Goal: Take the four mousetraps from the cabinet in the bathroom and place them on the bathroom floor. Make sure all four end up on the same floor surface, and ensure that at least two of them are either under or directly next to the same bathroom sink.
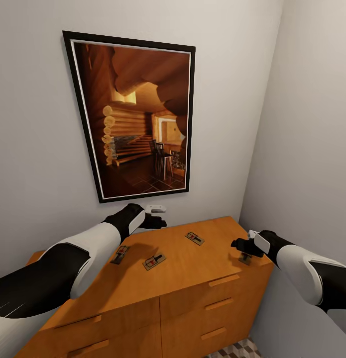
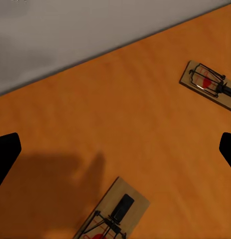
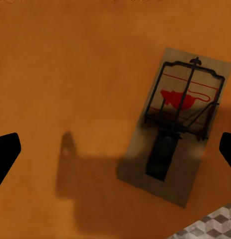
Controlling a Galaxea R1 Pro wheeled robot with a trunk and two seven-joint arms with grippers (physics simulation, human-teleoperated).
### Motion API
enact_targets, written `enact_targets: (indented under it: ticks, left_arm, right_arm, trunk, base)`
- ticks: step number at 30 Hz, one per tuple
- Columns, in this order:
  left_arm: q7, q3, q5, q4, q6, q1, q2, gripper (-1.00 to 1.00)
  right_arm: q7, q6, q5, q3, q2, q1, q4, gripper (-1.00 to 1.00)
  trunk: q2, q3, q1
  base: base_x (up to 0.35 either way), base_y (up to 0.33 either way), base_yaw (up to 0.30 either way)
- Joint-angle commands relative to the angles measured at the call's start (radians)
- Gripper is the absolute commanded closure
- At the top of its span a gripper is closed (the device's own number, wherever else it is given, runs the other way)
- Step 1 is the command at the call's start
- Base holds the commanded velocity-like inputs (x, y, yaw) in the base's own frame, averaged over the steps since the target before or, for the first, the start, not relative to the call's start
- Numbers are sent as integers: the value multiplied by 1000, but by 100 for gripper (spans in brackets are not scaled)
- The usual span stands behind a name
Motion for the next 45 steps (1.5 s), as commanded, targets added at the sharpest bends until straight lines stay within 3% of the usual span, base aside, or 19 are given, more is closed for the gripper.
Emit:
enact_targets:
  ticks: [1,45]
  left_arm:
    - [-2,-7,5,0,3,-1,0,-100]
    - [-2,-7,5,1,3,-1,0,-100]
  right_arm:
    - [1,0,-4,-5,-1,-2,2,-100]
    - [0,-37,-10,-5,-15,10,3,-100]
  trunk:
    - [-2,-2,0]
    - [-2,-2,0]
  base:
    - [0,0,0]
    - [0,0,0]
